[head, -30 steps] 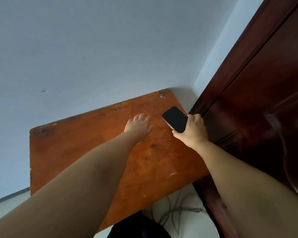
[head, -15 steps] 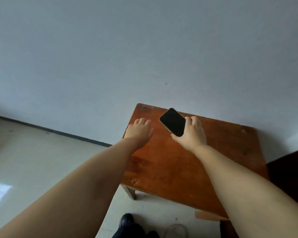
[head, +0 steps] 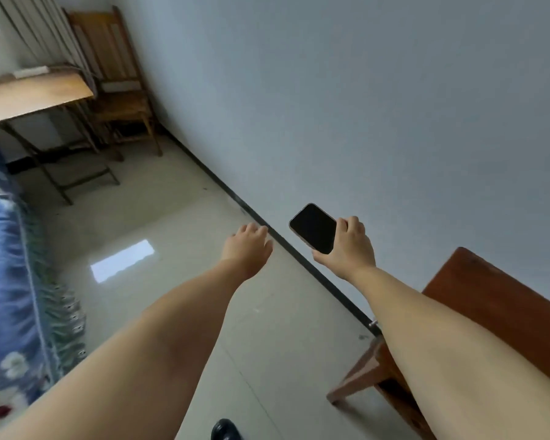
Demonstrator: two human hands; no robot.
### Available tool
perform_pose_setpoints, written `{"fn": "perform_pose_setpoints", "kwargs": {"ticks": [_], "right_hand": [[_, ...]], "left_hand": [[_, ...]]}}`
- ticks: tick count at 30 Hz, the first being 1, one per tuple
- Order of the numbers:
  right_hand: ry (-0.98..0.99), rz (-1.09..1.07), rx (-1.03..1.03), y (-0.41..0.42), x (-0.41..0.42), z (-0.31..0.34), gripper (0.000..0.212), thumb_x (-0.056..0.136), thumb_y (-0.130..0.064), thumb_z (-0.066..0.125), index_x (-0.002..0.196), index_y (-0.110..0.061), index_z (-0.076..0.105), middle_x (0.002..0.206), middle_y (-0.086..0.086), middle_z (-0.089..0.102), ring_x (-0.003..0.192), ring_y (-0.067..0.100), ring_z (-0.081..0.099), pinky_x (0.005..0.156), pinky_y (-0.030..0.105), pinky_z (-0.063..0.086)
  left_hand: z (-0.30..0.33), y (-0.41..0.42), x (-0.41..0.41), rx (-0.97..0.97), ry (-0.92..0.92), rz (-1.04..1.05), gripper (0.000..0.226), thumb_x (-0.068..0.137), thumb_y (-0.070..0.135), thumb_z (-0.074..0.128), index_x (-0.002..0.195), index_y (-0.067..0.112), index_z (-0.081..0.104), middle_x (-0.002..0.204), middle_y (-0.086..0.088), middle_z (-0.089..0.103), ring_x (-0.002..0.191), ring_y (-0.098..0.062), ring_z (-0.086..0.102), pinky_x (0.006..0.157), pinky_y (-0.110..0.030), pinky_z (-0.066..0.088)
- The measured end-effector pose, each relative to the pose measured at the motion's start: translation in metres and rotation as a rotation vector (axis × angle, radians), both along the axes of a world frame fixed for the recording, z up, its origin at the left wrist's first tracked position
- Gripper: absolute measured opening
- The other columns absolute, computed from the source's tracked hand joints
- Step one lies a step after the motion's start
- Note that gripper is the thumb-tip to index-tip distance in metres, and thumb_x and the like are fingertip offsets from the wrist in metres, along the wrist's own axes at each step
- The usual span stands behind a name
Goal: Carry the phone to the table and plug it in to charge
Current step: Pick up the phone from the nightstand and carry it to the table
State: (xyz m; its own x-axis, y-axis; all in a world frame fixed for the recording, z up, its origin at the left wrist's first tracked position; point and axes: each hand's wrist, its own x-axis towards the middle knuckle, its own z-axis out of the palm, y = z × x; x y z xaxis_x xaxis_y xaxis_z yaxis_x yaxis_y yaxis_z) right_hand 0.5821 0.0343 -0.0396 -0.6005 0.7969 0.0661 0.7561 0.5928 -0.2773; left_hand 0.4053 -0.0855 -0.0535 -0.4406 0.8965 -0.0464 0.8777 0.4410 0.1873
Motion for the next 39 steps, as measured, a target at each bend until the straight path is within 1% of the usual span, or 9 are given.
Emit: {"fn": "perform_pose_setpoints", "kwargs": {"ticks": [3, 6, 11, 14, 22, 25, 29, 35, 39], "right_hand": [[-0.018, 0.114, 0.023, -0.022, -0.092, 0.001, 0.071, 0.07, -0.055, 0.069, 0.114, -0.005, 0.044, 0.117, 0.011, 0.044, 0.101, 0.025, 0.045, 0.077, 0.033, 0.048], [-0.046, 0.259, 0.047, -0.048, -0.174, 0.004, 0.071, 0.069, -0.055, 0.07, 0.113, -0.005, 0.044, 0.116, 0.012, 0.045, 0.099, 0.025, 0.047, 0.077, 0.033, 0.049], [-0.092, 0.468, 0.092, -0.082, -0.287, 0.0, 0.076, 0.07, -0.058, 0.067, 0.118, -0.005, 0.043, 0.119, 0.013, 0.045, 0.101, 0.025, 0.048, 0.08, 0.033, 0.049], [-0.111, 0.562, 0.093, -0.093, -0.351, -0.002, 0.075, 0.069, -0.058, 0.068, 0.118, -0.006, 0.043, 0.118, 0.012, 0.046, 0.102, 0.026, 0.048, 0.083, 0.034, 0.049], [-0.06, 0.715, 0.099, -0.081, -0.536, -0.011, 0.07, 0.07, -0.055, 0.069, 0.117, -0.008, 0.045, 0.119, 0.011, 0.045, 0.108, 0.027, 0.045, 0.092, 0.036, 0.045], [-0.053, 0.767, 0.089, -0.066, -0.616, -0.006, 0.071, 0.07, -0.055, 0.069, 0.118, -0.008, 0.046, 0.119, 0.011, 0.046, 0.107, 0.027, 0.045, 0.088, 0.036, 0.045], [-0.049, 0.788, 0.075, -0.051, -0.723, 0.005, 0.069, 0.069, -0.053, 0.07, 0.116, -0.008, 0.046, 0.119, 0.01, 0.046, 0.107, 0.027, 0.045, 0.085, 0.036, 0.044], [-0.065, 0.88, 0.095, -0.057, -0.871, 0.004, 0.07, 0.068, -0.054, 0.071, 0.115, -0.008, 0.047, 0.118, 0.011, 0.046, 0.106, 0.028, 0.046, 0.083, 0.038, 0.046], [-0.047, 0.917, 0.1, -0.066, -0.974, -0.002, 0.068, 0.068, -0.053, 0.07, 0.115, -0.009, 0.048, 0.118, 0.01, 0.047, 0.106, 0.028, 0.046, 0.084, 0.038, 0.046]], "left_hand": [[0.003, -0.042, -0.08, -0.001, 0.035, 0.097, 0.041, 0.096, 0.036, 0.033, 0.126, 0.011, 0.045, 0.13, -0.012, 0.051, 0.12, -0.03, 0.045, 0.09, -0.042, 0.042], [0.004, -0.086, -0.15, -0.019, 0.024, 0.211, 0.04, 0.096, 0.035, 0.033, 0.125, 0.011, 0.046, 0.129, -0.013, 0.051, 0.12, -0.03, 0.044, 0.087, -0.042, 0.043], [-0.002, -0.143, -0.237, -0.017, -0.033, 0.4, 0.039, 0.096, 0.032, 0.035, 0.125, 0.008, 0.046, 0.131, -0.014, 0.049, 0.123, -0.031, 0.04, 0.093, -0.041, 0.04], [-0.006, -0.161, -0.285, 0.006, -0.052, 0.474, 0.038, 0.096, 0.031, 0.036, 0.124, 0.007, 0.047, 0.129, -0.015, 0.05, 0.121, -0.031, 0.042, 0.091, -0.04, 0.04], [-0.018, -0.164, -0.446, -0.039, -0.021, 0.651, 0.036, 0.096, 0.032, 0.033, 0.118, 0.008, 0.05, 0.122, -0.014, 0.053, 0.113, -0.031, 0.046, 0.084, -0.041, 0.042], [-0.017, -0.157, -0.514, -0.075, 0.0, 0.699, 0.035, 0.097, 0.033, 0.032, 0.115, 0.009, 0.05, 0.12, -0.014, 0.053, 0.111, -0.031, 0.047, 0.084, -0.042, 0.042], [-0.003, -0.148, -0.602, -0.045, 0.002, 0.747, 0.034, 0.097, 0.033, 0.032, 0.112, 0.009, 0.049, 0.116, -0.014, 0.054, 0.107, -0.032, 0.048, 0.08, -0.042, 0.043], [0.007, -0.16, -0.733, -0.039, 0.013, 0.848, 0.035, 0.097, 0.034, 0.034, 0.114, 0.008, 0.05, 0.119, -0.015, 0.054, 0.111, -0.033, 0.048, 0.086, -0.044, 0.043], [0.008, -0.167, -0.838, -0.053, 0.024, 0.851, 0.038, 0.097, 0.034, 0.033, 0.12, 0.008, 0.049, 0.124, -0.015, 0.053, 0.114, -0.032, 0.048, 0.09, -0.045, 0.045]]}}
